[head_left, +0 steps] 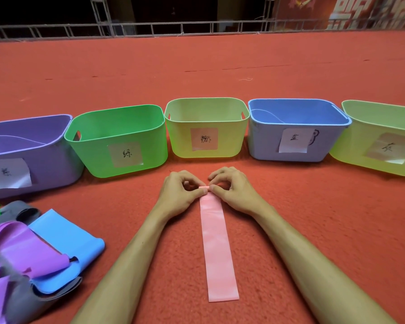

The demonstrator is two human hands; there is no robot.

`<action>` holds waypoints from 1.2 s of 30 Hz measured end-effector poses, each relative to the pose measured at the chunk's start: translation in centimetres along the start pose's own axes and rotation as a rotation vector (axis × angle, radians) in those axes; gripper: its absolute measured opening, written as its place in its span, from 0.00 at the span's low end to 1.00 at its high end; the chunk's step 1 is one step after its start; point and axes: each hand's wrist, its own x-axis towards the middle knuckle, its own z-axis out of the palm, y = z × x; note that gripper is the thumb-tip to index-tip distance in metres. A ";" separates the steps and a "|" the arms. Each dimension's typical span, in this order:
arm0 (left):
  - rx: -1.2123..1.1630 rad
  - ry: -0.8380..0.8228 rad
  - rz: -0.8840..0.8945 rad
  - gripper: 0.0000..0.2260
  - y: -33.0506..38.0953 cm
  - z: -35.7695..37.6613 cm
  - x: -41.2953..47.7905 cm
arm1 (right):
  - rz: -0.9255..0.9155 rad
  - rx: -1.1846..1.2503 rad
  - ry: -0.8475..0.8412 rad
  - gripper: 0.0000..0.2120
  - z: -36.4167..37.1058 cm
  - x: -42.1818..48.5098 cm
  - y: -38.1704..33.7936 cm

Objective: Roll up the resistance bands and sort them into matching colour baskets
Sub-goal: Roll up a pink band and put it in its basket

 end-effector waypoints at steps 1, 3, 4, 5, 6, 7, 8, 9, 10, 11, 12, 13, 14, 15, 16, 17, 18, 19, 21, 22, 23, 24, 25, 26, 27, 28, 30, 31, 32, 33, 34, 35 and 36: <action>0.003 0.000 -0.001 0.05 0.0 0.0 0.0 | -0.006 0.001 0.002 0.03 0.0 0.0 0.0; 0.022 -0.006 0.005 0.04 0.2 0.1 -0.1 | -0.017 0.016 0.010 0.02 -0.1 -0.1 0.1; 0.029 -0.009 0.011 0.04 0.2 0.1 -0.2 | -0.022 0.029 0.016 0.02 -0.1 -0.2 0.1; 0.032 -0.011 0.014 0.03 0.3 0.1 -0.2 | -0.028 0.040 0.023 0.03 -0.2 -0.2 0.1; 0.039 -0.012 0.014 0.02 0.4 0.1 -0.2 | -0.035 0.047 0.026 0.03 -0.2 -0.1 0.1; 0.051 -0.012 0.015 0.02 0.3 0.1 -0.1 | -0.041 0.048 0.026 0.03 -0.2 -0.1 0.1; 0.064 -0.015 0.014 0.02 0.3 0.1 -0.1 | -0.048 0.047 0.023 0.03 -0.2 -0.1 0.1; 0.068 -0.019 0.013 0.02 0.3 0.1 0.0 | -0.051 0.046 0.018 0.03 -0.2 -0.2 0.1; 0.064 -0.023 0.013 0.02 0.2 0.1 0.0 | -0.053 0.042 0.012 0.03 -0.2 -0.2 0.1; 0.059 -0.023 0.014 0.02 0.2 0.1 0.0 | -0.053 0.038 0.007 0.03 -0.2 -0.2 0.0; 0.055 -0.022 0.015 0.02 0.1 0.1 0.0 | -0.054 0.034 0.002 0.03 -0.3 -0.2 0.0; 0.055 -0.020 0.016 0.02 0.1 0.1 -0.1 | -0.052 0.032 -0.001 0.03 -0.3 -0.2 -0.1; 0.055 -0.021 0.017 0.03 0.1 0.1 -0.1 | -0.047 0.030 -0.003 0.04 -0.3 -0.3 -0.1; 0.057 -0.023 0.018 0.03 0.0 0.1 -0.1 | -0.038 0.029 -0.004 0.04 -0.3 -0.3 -0.2; 0.059 -0.024 0.017 0.03 0.0 0.1 -0.1 | -0.027 0.031 -0.006 0.04 -0.3 -0.2 -0.2; 0.059 -0.024 0.015 0.04 0.0 0.1 -0.1 | -0.016 0.034 -0.008 0.04 -0.4 -0.2 -0.2; 0.058 -0.025 0.014 0.04 0.0 0.0 -0.1 | -0.008 0.031 -0.011 0.04 -0.3 -0.1 -0.2; 0.059 -0.024 0.013 0.04 0.0 0.0 -0.1 | -0.005 0.020 -0.010 0.03 -0.3 -0.1 -0.2; 0.069 -0.021 0.013 0.04 0.0 0.0 -0.1 | -0.005 -0.008 0.000 0.03 -0.1 -0.1 -0.1; 0.074 -0.021 0.013 0.04 0.1 0.0 -0.1 | -0.007 -0.012 0.006 0.02 -0.1 -0.1 -0.1; 0.077 -0.023 0.014 0.05 0.1 0.1 -0.1 | -0.010 -0.012 0.011 0.02 0.0 -0.1 0.0; 0.077 -0.026 0.016 0.06 0.1 0.1 -0.1 | -0.017 -0.007 0.016 0.02 0.0 -0.2 0.0; 0.075 -0.028 0.018 0.07 0.1 0.1 -0.2 | -0.024 0.003 0.022 0.03 -0.1 -0.2 0.0; 0.068 -0.031 0.021 0.09 0.2 0.1 -0.2 | -0.032 0.017 0.029 0.03 -0.1 -0.3 0.0; 0.059 -0.034 0.022 0.10 0.2 0.1 -0.2 | -0.040 0.030 0.037 0.03 -0.2 -0.3 -0.1; 0.053 -0.038 0.023 0.10 0.3 0.1 -0.1 | -0.048 0.040 0.043 0.03 -0.2 -0.3 -0.1; 0.058 -0.038 0.028 0.09 0.2 0.1 -0.1 | -0.069 0.045 0.055 0.03 -0.2 -0.3 -0.2; 0.065 -0.039 0.032 0.08 0.2 0.1 -0.1 | -0.079 0.046 0.060 0.03 -0.1 -0.4 -0.2; 0.067 -0.039 0.037 0.06 0.1 0.1 -0.1 | -0.088 0.046 0.063 0.02 -0.1 -0.3 -0.1; 0.060 -0.038 0.039 0.05 0.0 0.1 -0.1 | -0.092 0.045 0.067 0.02 -0.1 -0.3 -0.1; 0.046 -0.034 0.038 0.03 0.1 0.0 -0.1 | -0.088 0.048 0.070 0.03 0.0 -0.3 -0.1; 0.030 -0.029 0.038 0.02 0.1 0.0 -0.1 | -0.074 0.052 0.072 0.02 0.0 -0.3 -0.1; 0.015 -0.023 0.041 0.02 0.2 -0.1 -0.2 | -0.053 0.055 0.071 0.03 0.0 -0.2 -0.1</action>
